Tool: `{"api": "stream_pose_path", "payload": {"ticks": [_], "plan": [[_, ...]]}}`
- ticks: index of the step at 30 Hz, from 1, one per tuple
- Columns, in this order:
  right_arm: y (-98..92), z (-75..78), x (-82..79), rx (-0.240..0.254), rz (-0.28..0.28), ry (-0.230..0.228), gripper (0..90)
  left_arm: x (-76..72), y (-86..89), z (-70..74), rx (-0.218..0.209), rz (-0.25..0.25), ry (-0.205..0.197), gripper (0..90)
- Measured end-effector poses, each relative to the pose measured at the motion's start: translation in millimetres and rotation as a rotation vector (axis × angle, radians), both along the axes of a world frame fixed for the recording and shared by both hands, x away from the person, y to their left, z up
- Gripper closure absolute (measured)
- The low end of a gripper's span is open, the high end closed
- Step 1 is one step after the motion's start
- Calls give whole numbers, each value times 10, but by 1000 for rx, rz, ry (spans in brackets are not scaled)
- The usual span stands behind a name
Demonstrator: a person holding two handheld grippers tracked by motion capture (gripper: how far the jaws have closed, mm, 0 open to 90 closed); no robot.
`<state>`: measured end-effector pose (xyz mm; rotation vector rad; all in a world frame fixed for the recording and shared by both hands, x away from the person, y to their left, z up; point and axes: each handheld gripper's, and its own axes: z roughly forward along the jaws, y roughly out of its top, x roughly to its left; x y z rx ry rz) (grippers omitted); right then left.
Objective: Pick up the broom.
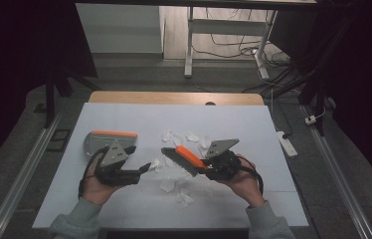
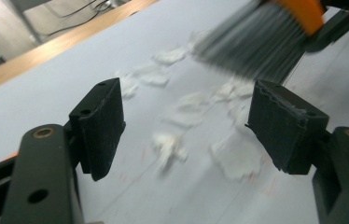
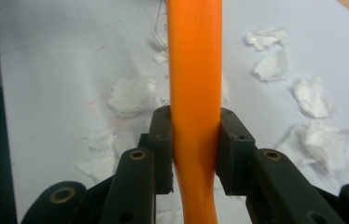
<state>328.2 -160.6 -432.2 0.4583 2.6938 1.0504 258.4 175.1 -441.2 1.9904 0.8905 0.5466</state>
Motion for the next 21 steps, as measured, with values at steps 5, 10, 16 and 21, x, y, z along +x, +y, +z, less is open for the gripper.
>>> {"api": "stream_pose_path", "payload": {"ticks": [5, 10, 16, 21], "plan": [[-90, 20, 34, 38, -43, 2, 703, -11, 210, -141, 5, 66, 27, 277], [-211, 45, 72, 93, -113, -14, 703, -43, 366, -235, 15, 108, 42, 275], [-351, 57, 140, 118, -176, -13, 703, -28, 488, -346, 37, 123, 68, 275], [-470, 80, 220, 134, -224, -22, 703, 67, 527, -423, 45, 117, 96, 271]]}}
